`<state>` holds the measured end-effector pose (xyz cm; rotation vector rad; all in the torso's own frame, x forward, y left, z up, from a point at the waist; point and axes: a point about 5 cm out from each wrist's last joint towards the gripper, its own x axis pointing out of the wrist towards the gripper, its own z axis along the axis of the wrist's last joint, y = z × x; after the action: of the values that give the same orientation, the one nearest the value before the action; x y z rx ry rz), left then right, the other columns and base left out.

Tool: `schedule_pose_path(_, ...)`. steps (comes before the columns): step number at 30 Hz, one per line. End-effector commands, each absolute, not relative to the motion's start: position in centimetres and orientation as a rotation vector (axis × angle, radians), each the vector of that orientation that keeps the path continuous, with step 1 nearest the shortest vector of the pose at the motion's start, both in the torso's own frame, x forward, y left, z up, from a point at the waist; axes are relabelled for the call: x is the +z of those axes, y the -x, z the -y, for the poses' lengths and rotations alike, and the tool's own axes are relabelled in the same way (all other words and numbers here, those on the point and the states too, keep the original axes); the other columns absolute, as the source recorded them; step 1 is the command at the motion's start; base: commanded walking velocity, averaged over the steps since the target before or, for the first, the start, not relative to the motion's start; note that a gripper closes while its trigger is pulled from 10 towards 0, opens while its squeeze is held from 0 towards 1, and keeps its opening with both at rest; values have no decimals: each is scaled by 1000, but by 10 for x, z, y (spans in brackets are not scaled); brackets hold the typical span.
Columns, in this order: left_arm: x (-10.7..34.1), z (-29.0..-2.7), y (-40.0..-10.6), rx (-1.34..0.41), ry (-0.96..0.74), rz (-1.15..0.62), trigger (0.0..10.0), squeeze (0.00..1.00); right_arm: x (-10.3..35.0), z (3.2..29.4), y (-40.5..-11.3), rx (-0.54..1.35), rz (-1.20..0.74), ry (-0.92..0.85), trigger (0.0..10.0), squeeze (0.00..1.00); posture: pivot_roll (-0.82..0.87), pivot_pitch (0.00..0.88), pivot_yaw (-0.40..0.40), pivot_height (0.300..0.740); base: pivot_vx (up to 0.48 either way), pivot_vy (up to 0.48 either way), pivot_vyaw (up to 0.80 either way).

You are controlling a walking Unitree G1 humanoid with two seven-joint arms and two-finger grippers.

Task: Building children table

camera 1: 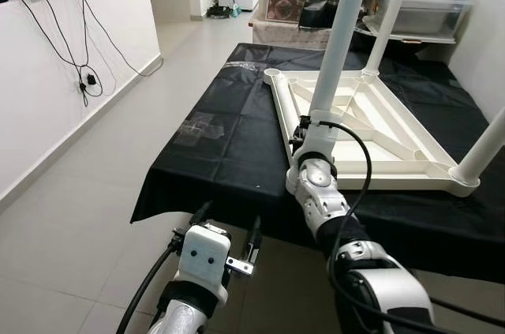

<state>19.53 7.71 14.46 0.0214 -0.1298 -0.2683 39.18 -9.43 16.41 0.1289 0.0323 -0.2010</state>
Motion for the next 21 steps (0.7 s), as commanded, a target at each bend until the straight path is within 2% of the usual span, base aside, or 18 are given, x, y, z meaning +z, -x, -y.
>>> schedule_pose_path(1, 143, -73, -195, -282, -12, 127, 10000, 0, 136, 92, -385, -225, -175, -210, 10000, 0, 116, 35, -42, 740, 0, 0, 0)
schedule_pose_path(2, 143, -72, -195, -283, -12, 128, 10000, 0, 141, 85, -385, -170, -136, -232, 10000, 1000, 107, 43, -45, 740, 0, 0, 0)
schedule_pose_path(8, 144, -72, -196, -283, -11, 130, 10000, 0, 153, 84, -387, -120, -58, -232, 10000, 1000, 97, 45, -50, 740, 0, 0, 0)
schedule_pose_path(9, 144, -72, -196, -283, -10, 130, 10000, 0, 159, 85, -389, -62, -28, -258, 10000, 0, 81, 48, -36, 740, 0, 0, 0)
schedule_pose_path(13, 144, -72, -195, -284, -8, 129, 10000, 0, 167, 86, -392, 26, 16, -297, 10000, 0, 81, 48, -36, 740, 0, 0, 0)
schedule_pose_path(14, 143, -73, -196, -284, -9, 129, 10000, 0, 165, 80, -393, 187, 5, -241, 10000, 0, 86, 48, -33, 740, 0, 0, 0)
schedule_pose_path(15, 143, -73, -196, -284, -9, 129, 10000, 0, 165, 80, -393, 187, 5, -241, 10000, 0, 86, 48, -33, 740, 0, 0, 0)
schedule_pose_path(16, 143, -73, -196, -284, -9, 128, 10000, 0, 163, 77, -393, 307, -9, -201, 10000, 0, 86, 48, -33, 740, 0, 0, 0)
schedule_pose_path(17, 143, -73, -196, -284, -9, 128, 10000, 0, 163, 77, -393, 307, -9, -201, 10000, 0, 86, 48, -33, 740, 0, 0, 0)
schedule_pose_path(18, 143, -73, -197, -283, -10, 129, 10000, 0, 163, 74, -392, 456, -27, -167, 10000, 0, 88, 48, -36, 740, 0, 0, 0)
schedule_pose_path(19, 143, -73, -197, -283, -10, 129, 10000, 0, 163, 74, -392, 456, -27, -167, 10000, 0, 88, 48, -36, 740, 0, 0, 0)
schedule_pose_path(20, 143, -74, -197, -282, -11, 129, 10000, 0, 164, 70, -390, 610, -40, -140, 10000, 0, 89, 47, -39, 740, 0, 0, 0)
schedule_pose_path(21, 143, -74, -197, -282, -11, 129, 10000, 0, 164, 70, -390, 610, -40, -140, 10000, 0, 89, 47, -39, 740, 0, 0, 0)
